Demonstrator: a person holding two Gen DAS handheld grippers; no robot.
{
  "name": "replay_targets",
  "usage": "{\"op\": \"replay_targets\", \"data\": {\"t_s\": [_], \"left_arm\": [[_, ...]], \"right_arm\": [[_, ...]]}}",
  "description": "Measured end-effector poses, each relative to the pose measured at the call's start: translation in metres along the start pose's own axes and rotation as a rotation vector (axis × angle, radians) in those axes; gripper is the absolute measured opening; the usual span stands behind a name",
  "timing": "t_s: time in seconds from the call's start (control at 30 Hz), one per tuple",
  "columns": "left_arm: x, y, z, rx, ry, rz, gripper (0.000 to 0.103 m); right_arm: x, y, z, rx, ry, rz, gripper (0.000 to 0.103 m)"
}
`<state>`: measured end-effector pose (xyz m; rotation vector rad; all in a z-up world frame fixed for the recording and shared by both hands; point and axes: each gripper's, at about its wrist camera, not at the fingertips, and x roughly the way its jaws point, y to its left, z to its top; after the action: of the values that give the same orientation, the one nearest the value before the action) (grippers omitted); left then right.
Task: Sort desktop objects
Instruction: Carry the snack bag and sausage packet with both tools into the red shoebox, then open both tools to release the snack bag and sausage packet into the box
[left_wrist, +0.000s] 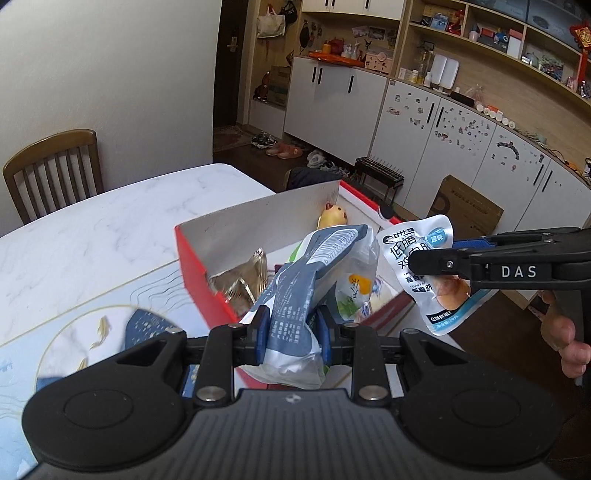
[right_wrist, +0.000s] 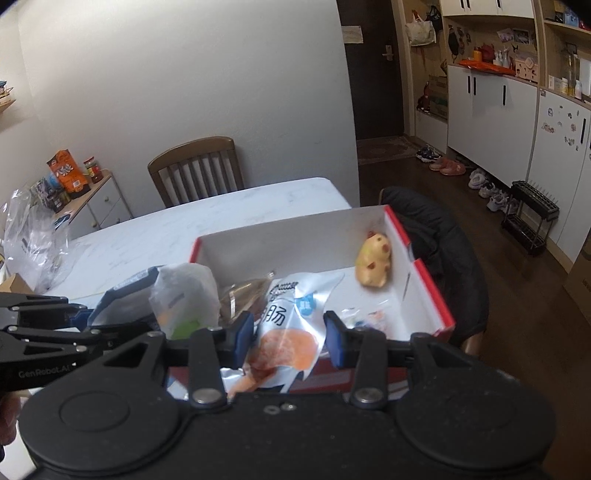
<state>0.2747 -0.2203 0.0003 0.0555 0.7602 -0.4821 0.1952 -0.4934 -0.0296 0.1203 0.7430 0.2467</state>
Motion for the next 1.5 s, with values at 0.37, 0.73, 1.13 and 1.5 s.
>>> {"op": "replay_targets", "data": {"t_s": [0.37, 0.73, 1.13, 1.5], "left_arm": [[0.057, -0.008, 0.028, -0.019, 0.077, 0.057, 0.026], [0.114, -0.011, 0.031, -0.001, 0.168, 0.112, 0.026], [0.138, -0.008, 0.024, 0.006, 0.228, 0.128, 0.026], [0.141, -0.006, 0.02, 0.0, 0.247, 0.101, 0.026]], "right_arm": [[0.041, -0.033, 0.021, -0.019, 0.036, -0.016, 0.04], [0.105, -0.053, 0.026, -0.036, 0.131, -0.042, 0.04], [0.143, -0.055, 0.022, -0.079, 0.213, -0.033, 0.04], [0.141, -0.046, 0.02, -0.161, 0.215, -0.023, 0.043]]}}
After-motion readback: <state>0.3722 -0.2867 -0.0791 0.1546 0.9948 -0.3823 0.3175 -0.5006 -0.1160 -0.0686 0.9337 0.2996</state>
